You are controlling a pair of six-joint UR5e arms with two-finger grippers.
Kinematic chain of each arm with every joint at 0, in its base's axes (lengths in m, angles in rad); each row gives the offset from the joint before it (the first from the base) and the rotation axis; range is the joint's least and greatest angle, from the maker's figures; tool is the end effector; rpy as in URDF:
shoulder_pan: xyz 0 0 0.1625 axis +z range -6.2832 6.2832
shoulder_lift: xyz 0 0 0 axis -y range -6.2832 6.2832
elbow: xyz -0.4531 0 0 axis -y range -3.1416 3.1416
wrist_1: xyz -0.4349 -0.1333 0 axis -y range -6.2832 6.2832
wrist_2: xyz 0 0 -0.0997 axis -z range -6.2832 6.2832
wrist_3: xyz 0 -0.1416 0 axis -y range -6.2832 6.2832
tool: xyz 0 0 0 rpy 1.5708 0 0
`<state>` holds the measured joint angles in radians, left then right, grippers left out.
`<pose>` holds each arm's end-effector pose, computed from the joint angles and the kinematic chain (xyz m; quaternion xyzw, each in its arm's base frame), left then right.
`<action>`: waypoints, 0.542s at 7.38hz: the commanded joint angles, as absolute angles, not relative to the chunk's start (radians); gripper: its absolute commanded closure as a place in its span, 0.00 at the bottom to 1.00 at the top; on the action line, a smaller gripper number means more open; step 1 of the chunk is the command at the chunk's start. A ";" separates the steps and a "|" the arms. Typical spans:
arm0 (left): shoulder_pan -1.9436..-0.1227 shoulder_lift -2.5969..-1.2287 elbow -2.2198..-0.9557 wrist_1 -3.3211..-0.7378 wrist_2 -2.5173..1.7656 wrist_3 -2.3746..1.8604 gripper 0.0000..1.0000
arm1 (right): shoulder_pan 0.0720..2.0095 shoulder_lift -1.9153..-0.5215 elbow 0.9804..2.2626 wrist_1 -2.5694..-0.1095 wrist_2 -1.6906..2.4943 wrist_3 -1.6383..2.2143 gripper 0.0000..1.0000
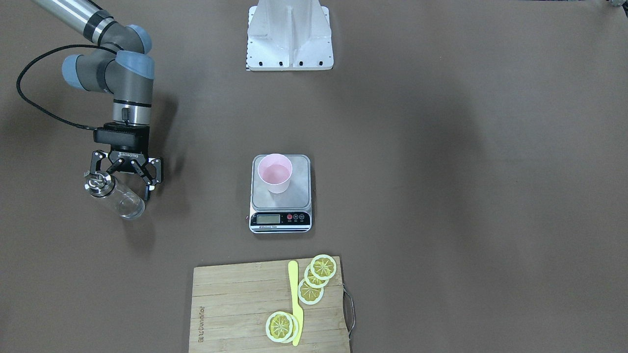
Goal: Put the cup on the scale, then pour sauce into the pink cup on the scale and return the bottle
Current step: 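Lift the glass bottle upright with the right gripper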
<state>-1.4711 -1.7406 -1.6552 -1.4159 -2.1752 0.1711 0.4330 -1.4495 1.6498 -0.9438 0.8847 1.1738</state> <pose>0.0080 -0.6105 0.6058 0.0580 0.2954 0.1433 0.9428 -0.4775 -0.4664 0.5265 0.4345 -0.2222 0.1507 0.8597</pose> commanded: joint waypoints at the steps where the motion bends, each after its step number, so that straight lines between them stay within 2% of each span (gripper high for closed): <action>1: -1.470 -1.743 -1.657 -1.416 -2.177 0.169 0.02 | 0.436 -1.448 1.641 -0.945 0.884 1.177 0.05; 4: -1.470 -1.743 -1.657 -1.416 -2.175 0.167 0.02 | 0.439 -1.448 1.629 -0.945 0.882 1.175 0.08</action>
<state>-1.4696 -1.7425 -1.6566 -1.4159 -2.1757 0.1675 0.4381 -1.4481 1.6357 -0.9449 0.8826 1.1762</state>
